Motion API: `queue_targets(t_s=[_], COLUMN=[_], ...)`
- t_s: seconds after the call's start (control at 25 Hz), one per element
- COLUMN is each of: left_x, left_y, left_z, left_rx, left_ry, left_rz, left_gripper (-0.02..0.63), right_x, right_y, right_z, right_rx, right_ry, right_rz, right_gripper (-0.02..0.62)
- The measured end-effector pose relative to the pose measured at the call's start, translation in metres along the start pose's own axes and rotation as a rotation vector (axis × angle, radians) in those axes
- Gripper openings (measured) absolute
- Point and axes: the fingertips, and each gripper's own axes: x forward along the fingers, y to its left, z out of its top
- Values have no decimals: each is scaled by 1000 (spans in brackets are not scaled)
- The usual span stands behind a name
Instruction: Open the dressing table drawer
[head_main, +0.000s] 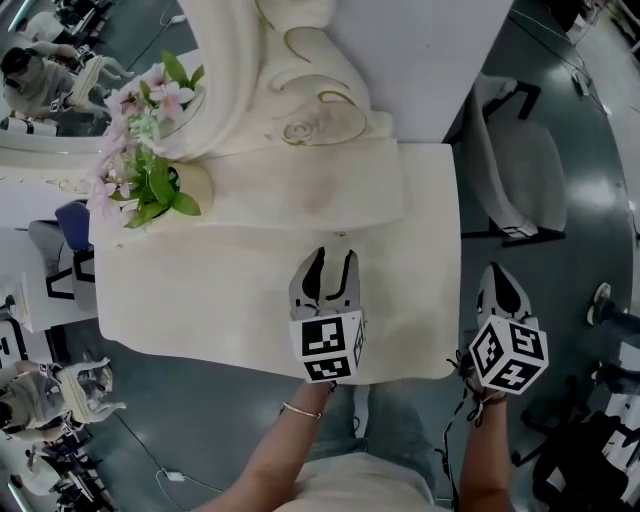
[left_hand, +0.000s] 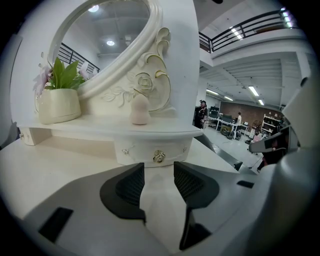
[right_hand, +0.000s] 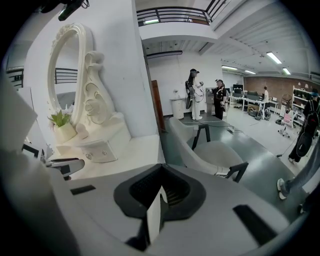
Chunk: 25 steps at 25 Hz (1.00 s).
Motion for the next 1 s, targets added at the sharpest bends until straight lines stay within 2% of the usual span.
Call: queue_targets(t_s=[1.0], left_x=[29], left_y=[5], left_z=[7], left_rx=[-11], left_ry=[7], left_rz=[53], left_gripper=[187], right_x=[23], right_y=[-10], right_z=[7], right_rx=[-13], right_ry=[19], right_rz=[15], right_gripper=[8])
